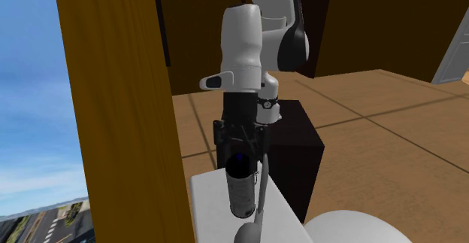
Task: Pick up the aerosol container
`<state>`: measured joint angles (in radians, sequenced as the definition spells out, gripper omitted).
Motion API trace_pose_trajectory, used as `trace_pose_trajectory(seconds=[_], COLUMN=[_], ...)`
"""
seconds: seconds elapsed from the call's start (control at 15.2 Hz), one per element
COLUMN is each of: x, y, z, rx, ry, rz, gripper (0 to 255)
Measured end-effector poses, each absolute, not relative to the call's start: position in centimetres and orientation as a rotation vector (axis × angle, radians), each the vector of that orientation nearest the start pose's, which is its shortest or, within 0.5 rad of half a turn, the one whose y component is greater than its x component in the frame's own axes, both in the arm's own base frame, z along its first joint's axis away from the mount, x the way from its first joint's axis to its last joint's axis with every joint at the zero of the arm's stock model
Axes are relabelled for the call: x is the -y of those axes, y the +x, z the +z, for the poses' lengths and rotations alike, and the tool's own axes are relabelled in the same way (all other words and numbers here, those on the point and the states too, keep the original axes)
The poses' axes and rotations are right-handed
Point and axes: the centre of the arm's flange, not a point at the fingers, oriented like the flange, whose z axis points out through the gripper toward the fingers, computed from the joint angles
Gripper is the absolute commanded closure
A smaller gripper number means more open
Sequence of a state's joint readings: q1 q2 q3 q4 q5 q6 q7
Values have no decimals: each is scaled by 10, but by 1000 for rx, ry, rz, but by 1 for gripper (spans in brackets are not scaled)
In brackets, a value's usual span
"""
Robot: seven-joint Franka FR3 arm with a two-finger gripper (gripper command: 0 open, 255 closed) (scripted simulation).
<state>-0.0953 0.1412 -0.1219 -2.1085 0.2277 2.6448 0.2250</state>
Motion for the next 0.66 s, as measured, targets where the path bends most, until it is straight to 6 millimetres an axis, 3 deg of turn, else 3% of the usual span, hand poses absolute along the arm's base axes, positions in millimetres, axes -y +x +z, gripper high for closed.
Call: trace_pose_trajectory(seconds=[0.66], x=[133], y=[583], z=[444], rx=[-895], ry=[-2813], rz=[-591], gripper=[255])
